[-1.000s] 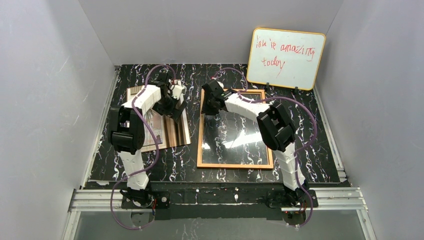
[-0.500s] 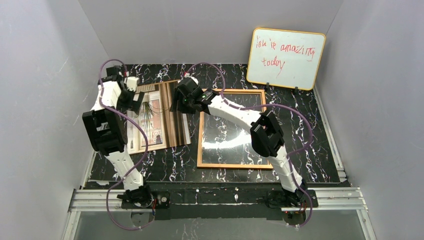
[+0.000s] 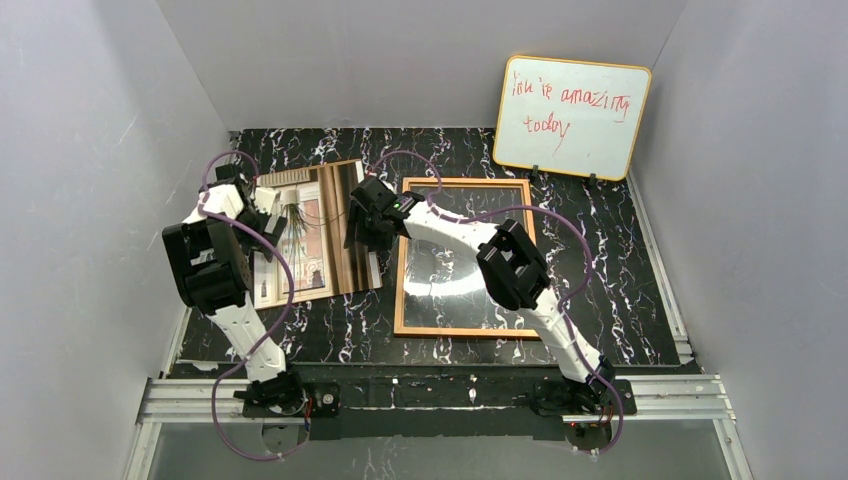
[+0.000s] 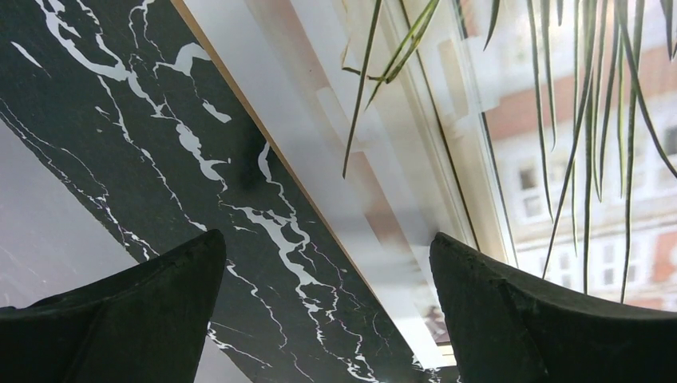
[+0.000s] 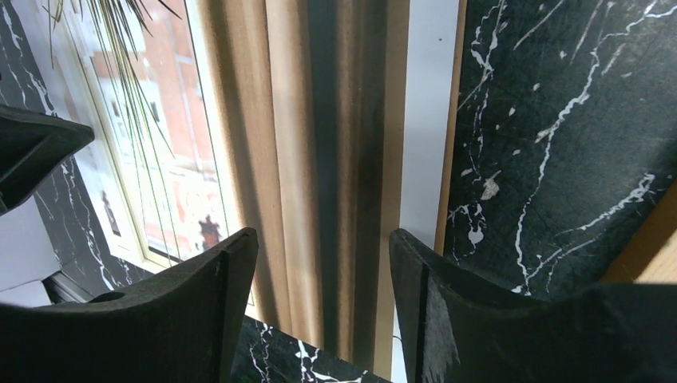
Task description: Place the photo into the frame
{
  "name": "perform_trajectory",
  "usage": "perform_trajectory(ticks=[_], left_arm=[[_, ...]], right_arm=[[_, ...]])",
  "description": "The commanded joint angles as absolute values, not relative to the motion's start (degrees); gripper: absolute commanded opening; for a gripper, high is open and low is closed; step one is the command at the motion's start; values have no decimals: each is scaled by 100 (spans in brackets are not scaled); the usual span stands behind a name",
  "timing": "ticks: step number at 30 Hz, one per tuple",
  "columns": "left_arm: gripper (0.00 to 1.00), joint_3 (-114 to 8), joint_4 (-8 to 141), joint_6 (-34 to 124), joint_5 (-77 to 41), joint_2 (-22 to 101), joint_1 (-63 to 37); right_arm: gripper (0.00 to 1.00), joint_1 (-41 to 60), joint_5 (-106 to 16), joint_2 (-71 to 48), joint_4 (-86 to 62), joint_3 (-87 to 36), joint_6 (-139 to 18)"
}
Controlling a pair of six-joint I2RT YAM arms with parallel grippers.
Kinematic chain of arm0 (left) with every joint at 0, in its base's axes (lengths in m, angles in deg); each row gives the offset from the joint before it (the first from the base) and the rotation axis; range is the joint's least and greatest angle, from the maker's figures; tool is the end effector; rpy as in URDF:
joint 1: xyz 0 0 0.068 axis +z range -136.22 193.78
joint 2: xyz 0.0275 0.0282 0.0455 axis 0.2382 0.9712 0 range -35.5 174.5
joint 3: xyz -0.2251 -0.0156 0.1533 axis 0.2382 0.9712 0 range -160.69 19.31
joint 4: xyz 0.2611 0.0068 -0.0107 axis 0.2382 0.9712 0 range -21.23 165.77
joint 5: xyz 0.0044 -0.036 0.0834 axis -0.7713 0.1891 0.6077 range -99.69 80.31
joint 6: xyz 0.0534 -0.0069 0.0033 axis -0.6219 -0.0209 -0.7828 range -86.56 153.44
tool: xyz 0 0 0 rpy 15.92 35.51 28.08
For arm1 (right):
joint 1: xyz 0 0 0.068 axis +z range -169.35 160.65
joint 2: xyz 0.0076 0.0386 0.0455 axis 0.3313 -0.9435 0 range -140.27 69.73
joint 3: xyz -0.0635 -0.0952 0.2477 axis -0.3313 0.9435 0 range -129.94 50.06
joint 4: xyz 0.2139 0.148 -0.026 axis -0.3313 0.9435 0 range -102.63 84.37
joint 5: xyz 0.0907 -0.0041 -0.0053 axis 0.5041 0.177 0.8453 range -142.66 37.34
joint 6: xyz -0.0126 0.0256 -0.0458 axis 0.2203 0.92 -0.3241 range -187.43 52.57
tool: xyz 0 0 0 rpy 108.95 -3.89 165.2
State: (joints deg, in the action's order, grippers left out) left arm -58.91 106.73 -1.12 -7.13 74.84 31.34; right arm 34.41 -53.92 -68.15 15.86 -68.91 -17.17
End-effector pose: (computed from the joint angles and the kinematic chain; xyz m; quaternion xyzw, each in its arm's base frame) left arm 0.3698 0.1188 0.1785 0.1417 0.9744 0.0958 0.1456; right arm 0.3206 0.4360 0.1872 -0.0245 0.9313 0.2800 0.2316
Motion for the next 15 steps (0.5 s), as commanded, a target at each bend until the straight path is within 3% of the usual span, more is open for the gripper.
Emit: perform_trajectory(ticks=[1, 15], left_arm=[[97, -5623, 10558, -188, -653, 7423, 3180], [95, -5117, 10230, -178, -508, 7639, 3180]], right_arm=[[69, 3454, -5305, -7003, 1638, -7170, -1549], [69, 3461, -5880, -6309, 1967, -6466, -1595]])
